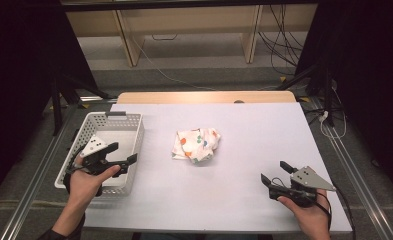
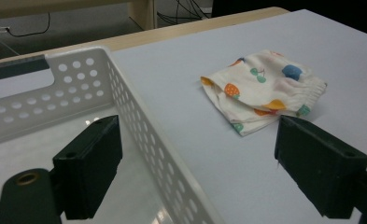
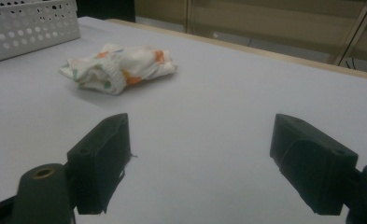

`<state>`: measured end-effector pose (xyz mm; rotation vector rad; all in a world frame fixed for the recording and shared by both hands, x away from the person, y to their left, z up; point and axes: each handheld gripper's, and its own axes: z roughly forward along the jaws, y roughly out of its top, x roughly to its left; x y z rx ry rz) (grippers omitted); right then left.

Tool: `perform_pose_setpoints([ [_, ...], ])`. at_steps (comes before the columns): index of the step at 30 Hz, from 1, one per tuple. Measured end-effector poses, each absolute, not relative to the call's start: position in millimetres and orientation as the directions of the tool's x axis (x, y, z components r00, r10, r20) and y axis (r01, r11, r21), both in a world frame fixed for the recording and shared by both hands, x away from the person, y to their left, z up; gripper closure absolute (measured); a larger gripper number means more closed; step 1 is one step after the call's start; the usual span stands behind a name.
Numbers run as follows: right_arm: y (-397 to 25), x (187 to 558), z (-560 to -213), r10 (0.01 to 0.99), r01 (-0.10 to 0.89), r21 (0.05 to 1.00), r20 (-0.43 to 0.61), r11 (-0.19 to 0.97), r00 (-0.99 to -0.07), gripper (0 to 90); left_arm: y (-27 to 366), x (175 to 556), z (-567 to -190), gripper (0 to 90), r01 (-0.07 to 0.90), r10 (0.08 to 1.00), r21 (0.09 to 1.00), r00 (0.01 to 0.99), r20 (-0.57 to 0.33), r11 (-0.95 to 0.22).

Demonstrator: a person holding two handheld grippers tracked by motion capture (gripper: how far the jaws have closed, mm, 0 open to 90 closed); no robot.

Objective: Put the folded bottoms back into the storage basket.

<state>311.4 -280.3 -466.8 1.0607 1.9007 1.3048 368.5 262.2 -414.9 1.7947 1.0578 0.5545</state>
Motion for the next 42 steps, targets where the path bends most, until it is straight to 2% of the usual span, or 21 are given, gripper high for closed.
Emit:
perform_pose_setpoints([
  [16, -279, 311, -465, 0.863, 0.280, 0.937, -0.045, 0.211, -0.502, 21.0, 242, 377, -407, 15.2, 0.413, 0.845, 0.891, 0.531, -0.066, -0.189],
  [42, -279, 311, -464, 0.866, 0.285, 0.935, -0.045, 0.213, -0.499, 20.9, 173, 411, -401, 15.6, 0.411, 0.807, 0.879, 0.588, -0.054, -0.241],
])
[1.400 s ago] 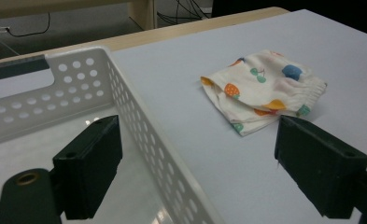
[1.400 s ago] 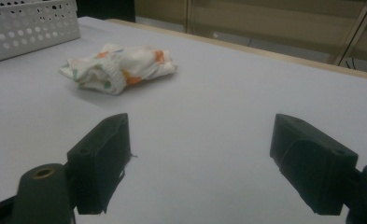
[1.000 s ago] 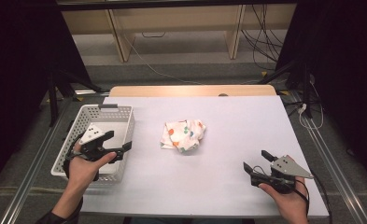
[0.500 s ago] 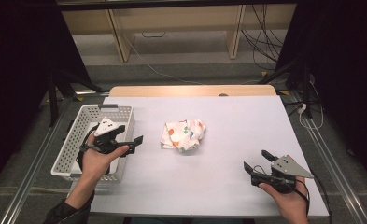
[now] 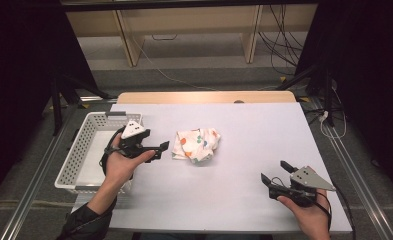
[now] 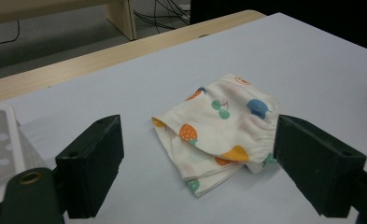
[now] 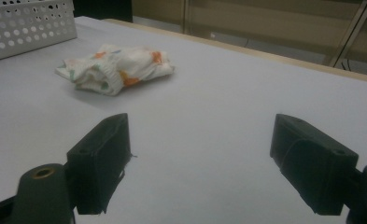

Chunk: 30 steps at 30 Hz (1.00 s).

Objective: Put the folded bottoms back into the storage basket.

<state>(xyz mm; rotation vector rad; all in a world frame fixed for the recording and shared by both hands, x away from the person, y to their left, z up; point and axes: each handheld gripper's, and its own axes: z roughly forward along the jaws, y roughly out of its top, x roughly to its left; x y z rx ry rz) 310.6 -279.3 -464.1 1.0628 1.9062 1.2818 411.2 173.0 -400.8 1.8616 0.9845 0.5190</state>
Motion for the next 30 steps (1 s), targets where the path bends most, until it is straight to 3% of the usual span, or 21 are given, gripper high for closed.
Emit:
perform_pose_setpoints([
  [30, -279, 312, -465, 0.866, 0.278, 0.937, -0.046, 0.210, -0.498, 20.7, 105, 465, -438, 15.6, 0.506, 0.822, 0.806, 0.568, -0.043, -0.308],
])
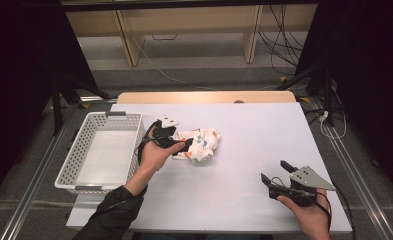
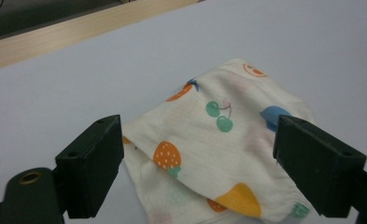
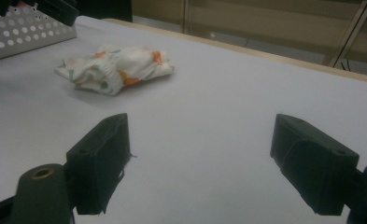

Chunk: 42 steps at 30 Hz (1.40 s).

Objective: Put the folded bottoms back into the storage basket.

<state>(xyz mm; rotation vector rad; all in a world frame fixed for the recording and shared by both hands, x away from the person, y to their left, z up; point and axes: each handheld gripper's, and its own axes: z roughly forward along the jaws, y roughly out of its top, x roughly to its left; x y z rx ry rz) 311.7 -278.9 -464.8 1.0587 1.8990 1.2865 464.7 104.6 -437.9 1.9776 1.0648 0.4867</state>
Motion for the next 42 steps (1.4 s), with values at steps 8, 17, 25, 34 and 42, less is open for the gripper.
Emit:
perform_pose_setpoints([
  [8, -279, 312, -465, 0.865, 0.281, 0.936, -0.046, 0.212, -0.499, 20.7, 93, 488, -464, 15.4, 0.562, 0.849, 0.756, 0.529, -0.016, -0.336],
  [17, -280, 312, -466, 0.865, 0.286, 0.934, -0.046, 0.215, -0.500, 20.6, 92, 507, -496, 14.2, 0.643, 0.873, 0.700, 0.484, -0.057, -0.311],
  [25, -279, 312, -466, 0.864, 0.294, 0.930, -0.046, 0.220, -0.501, 20.6, 87, 506, -495, 34.4, 0.609, 0.859, 0.729, 0.509, -0.056, -0.314],
  [34, -280, 312, -468, 0.864, 0.302, 0.927, -0.045, 0.224, -0.502, 20.6, 79, 495, -498, 81.0, 0.564, 0.843, 0.768, 0.535, -0.061, -0.303],
  [42, -280, 313, -469, 0.864, 0.300, 0.929, -0.041, 0.218, -0.501, 20.5, 87, 488, -498, 83.6, 0.554, 0.837, 0.799, 0.532, -0.125, -0.233],
])
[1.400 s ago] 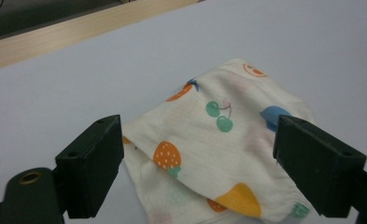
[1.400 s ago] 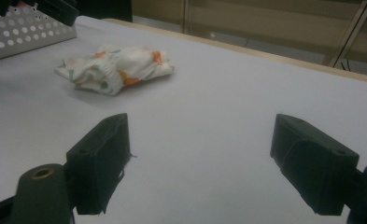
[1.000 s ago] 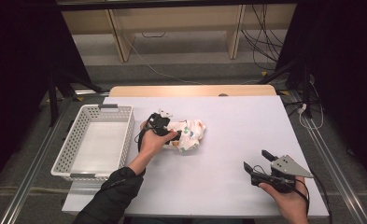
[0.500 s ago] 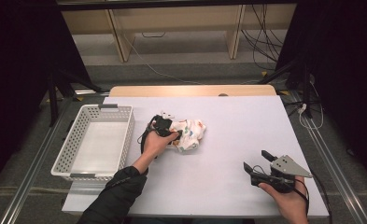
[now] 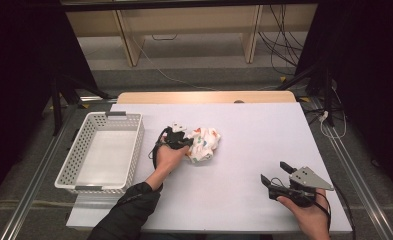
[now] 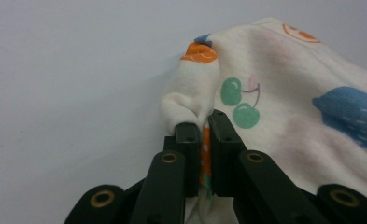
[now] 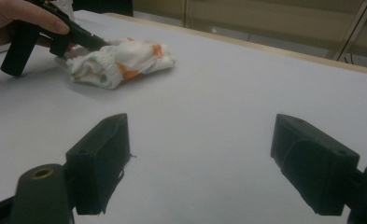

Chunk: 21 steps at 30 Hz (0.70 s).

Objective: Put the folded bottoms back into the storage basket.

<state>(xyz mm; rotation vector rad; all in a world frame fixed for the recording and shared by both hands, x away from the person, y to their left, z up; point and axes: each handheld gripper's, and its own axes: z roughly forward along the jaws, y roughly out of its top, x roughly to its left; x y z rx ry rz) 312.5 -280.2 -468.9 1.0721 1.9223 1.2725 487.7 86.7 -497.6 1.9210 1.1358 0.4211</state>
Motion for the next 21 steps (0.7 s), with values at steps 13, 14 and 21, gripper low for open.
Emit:
perform_pose_setpoints([
  [13, -281, 312, -468, 0.865, 0.299, 0.929, -0.041, 0.216, -0.500, 20.5, 86, 463, -459, 83.7, 0.413, 0.813, 0.882, 0.579, -0.062, -0.227],
  [14, -281, 312, -468, 0.865, 0.299, 0.929, -0.041, 0.217, -0.499, 20.5, 86, 462, -456, 83.8, 0.405, 0.811, 0.885, 0.582, -0.056, -0.230],
  [21, -281, 312, -467, 0.867, 0.296, 0.931, -0.040, 0.213, -0.497, 20.5, 84, 453, -444, 83.9, 0.376, 0.799, 0.895, 0.600, -0.038, -0.240],
])
